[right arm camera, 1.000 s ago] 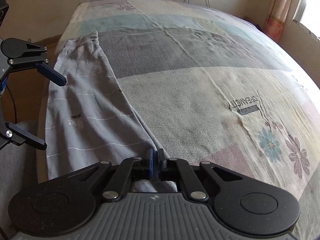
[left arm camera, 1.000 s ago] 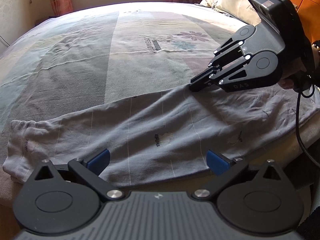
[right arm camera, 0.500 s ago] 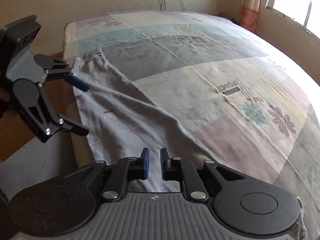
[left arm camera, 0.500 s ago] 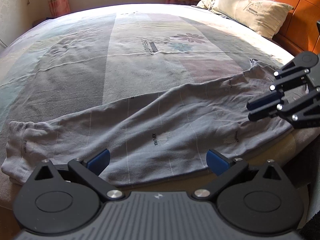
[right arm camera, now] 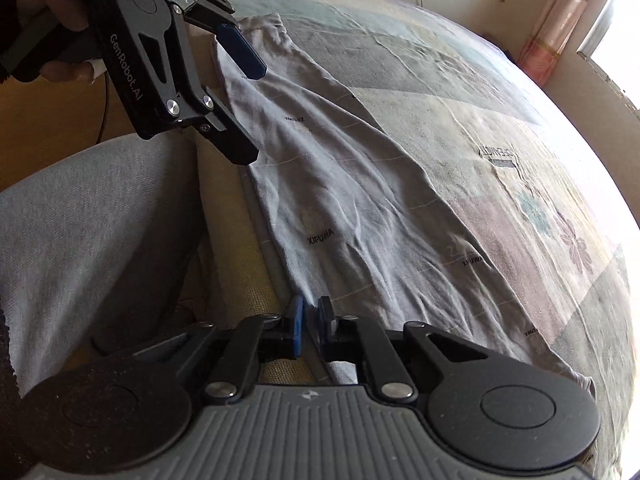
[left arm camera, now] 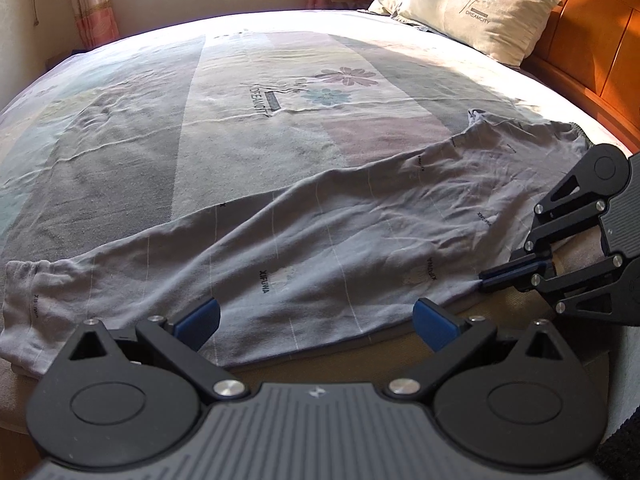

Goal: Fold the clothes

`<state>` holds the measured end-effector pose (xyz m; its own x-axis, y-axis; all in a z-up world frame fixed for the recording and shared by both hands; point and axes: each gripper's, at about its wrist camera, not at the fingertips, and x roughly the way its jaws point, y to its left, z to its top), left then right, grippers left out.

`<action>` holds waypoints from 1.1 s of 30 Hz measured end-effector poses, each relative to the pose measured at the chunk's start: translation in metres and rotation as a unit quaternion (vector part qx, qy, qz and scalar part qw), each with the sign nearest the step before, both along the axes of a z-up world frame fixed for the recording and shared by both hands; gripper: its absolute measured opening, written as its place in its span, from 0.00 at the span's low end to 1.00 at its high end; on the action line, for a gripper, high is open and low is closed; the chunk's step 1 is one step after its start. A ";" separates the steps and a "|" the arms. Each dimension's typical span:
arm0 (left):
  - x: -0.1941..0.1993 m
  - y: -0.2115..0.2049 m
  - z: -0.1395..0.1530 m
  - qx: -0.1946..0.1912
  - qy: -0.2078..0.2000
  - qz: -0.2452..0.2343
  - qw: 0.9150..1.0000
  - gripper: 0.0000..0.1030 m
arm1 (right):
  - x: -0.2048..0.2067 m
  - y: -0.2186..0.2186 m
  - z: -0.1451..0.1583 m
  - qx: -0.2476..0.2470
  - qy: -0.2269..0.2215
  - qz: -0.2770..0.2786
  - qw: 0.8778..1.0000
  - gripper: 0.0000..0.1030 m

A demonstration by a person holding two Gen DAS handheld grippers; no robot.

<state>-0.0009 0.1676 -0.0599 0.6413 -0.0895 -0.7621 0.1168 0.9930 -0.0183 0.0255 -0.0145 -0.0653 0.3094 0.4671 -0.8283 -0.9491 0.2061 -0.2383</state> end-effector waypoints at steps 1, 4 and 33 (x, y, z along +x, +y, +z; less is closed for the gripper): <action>0.000 0.000 0.000 0.001 0.001 0.002 1.000 0.99 | 0.000 0.001 0.002 -0.003 0.003 0.002 1.000 0.01; 0.000 0.000 0.002 0.000 0.003 -0.003 1.000 0.99 | 0.004 -0.003 0.008 0.005 0.037 -0.003 0.999 0.01; 0.073 0.092 -0.021 -0.089 0.002 0.104 0.991 0.99 | 0.112 -0.025 0.009 0.164 0.055 -0.296 0.939 0.57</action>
